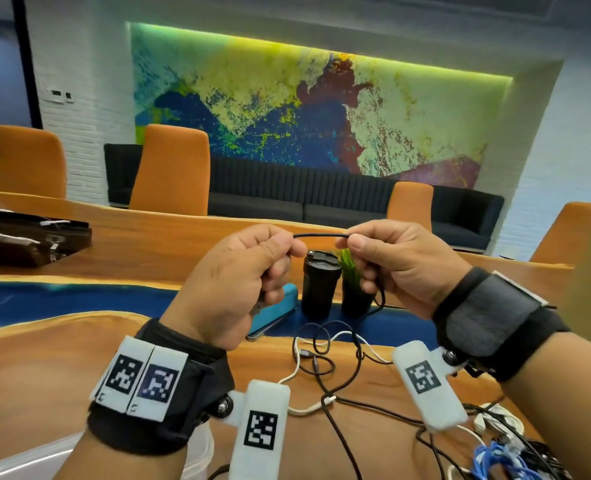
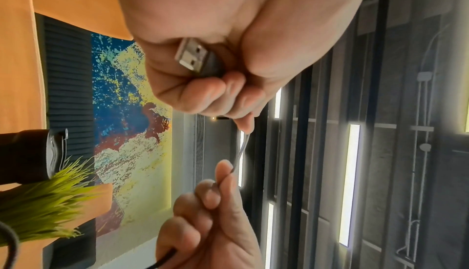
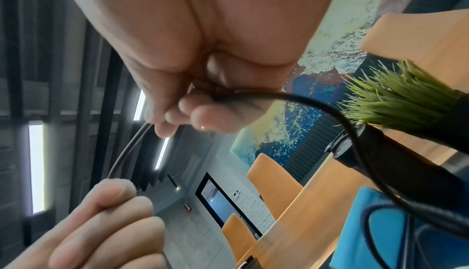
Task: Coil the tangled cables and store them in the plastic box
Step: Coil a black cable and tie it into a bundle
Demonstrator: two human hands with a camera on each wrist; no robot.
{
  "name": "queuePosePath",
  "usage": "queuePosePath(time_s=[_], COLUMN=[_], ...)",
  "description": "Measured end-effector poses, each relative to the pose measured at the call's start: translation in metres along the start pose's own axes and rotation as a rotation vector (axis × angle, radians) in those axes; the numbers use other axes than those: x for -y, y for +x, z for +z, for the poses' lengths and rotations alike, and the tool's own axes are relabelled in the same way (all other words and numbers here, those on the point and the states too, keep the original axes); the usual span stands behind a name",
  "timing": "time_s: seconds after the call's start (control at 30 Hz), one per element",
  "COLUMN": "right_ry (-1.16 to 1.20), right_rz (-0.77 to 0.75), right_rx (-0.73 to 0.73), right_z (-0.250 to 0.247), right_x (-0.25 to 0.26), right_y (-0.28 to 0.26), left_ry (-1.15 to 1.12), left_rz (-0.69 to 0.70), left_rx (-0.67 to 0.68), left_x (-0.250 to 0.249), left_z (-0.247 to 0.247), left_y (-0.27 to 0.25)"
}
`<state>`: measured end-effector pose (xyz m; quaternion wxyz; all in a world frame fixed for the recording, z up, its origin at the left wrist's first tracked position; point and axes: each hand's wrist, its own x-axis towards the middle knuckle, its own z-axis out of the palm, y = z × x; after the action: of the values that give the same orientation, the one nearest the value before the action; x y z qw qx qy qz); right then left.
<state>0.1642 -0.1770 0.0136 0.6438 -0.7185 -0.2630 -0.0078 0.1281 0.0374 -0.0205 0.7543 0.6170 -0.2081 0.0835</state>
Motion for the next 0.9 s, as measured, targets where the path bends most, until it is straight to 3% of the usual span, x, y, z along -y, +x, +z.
queuePosePath(time_s=[0.1,0.2,0.27,0.33,0.4,0.5,0.57,0.63,0.77,0.83,0.9], right_ry=[0.004,-0.073,-0.273,-0.565,-0.842,-1.019,-0.917,-0.770,-0.563,-0.411,-0.221], right_rz=[-0.006,-0.002,-0.009,-0.049,-0.101,-0.230,-0.314,-0.334,-0.336,-0.337,-0.274], right_rx=[-0.076,-0.138,-0.082,0.091,0.267,0.293,0.202,0.119,0.088,-0.018,-0.136], right_z=[-0.002,0.005,0.017,0.030,0.039,0.042,0.035,0.023,0.011,0.005,-0.004], right_x=[-0.005,-0.015,-0.020,-0.021,-0.015,0.007,0.025,0.041,0.053,0.051,0.043], right_y=[0.002,0.001,-0.004,-0.014,-0.024,-0.030,-0.026,-0.020,-0.013,-0.007,0.001], left_ry=[-0.100,-0.297,-0.451,-0.481,-0.321,0.202,0.487,0.596,0.547,0.574,0.436], left_rz=[-0.050,-0.067,-0.033,0.025,0.088,0.194,0.261,0.288,0.265,0.247,0.247], left_rx=[-0.028,0.054,0.087,0.055,0.033,0.057,0.101,0.139,0.181,0.252,0.281], left_x=[-0.007,-0.012,-0.013,-0.012,-0.009,-0.002,0.001,0.001,0.001,0.000,-0.002], left_z=[-0.004,0.003,0.009,0.010,0.008,0.005,0.004,0.004,0.006,0.007,0.014], left_y=[0.000,-0.004,-0.005,-0.005,-0.003,-0.003,-0.004,-0.004,-0.004,-0.007,-0.013])
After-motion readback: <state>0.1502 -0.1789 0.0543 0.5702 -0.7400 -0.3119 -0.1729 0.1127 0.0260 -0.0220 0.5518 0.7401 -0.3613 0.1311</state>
